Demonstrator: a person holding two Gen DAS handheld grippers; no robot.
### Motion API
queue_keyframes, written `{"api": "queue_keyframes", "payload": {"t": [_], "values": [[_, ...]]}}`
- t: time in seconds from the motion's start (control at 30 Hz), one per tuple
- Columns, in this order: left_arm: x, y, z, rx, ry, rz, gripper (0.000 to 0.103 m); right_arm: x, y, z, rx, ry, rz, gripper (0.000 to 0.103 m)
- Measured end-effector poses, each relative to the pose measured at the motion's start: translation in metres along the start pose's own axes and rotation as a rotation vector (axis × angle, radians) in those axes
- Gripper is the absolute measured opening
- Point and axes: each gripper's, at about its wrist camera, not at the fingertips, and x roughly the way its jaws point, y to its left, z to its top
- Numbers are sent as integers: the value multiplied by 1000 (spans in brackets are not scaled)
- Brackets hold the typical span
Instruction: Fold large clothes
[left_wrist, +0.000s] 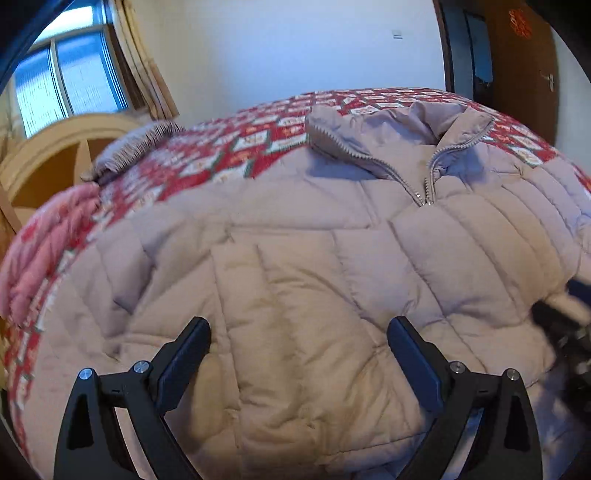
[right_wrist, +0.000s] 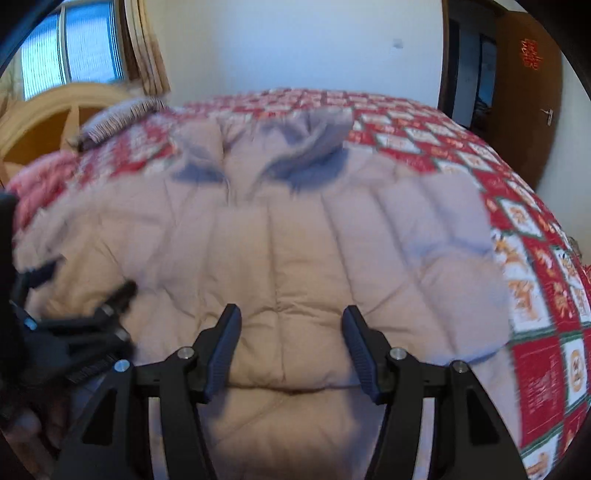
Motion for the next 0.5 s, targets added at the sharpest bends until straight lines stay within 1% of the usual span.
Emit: {"api": "queue_keyframes", "payload": {"t": [0.03, 0.13, 0.27, 0.5], "values": [[4, 2, 0, -14, 13, -12, 102, 7, -3, -3, 14, 10, 6, 61], [11, 7, -1, -40, 29, -39, 102, 16, -14, -2, 58, 26, 33, 61], [14, 7, -4, -56, 36, -52, 102, 17, -7, -5, 22, 22, -8, 61], [15, 6, -2, -53, 59, -68, 102, 18, 0, -6, -5, 21, -41, 62]]}}
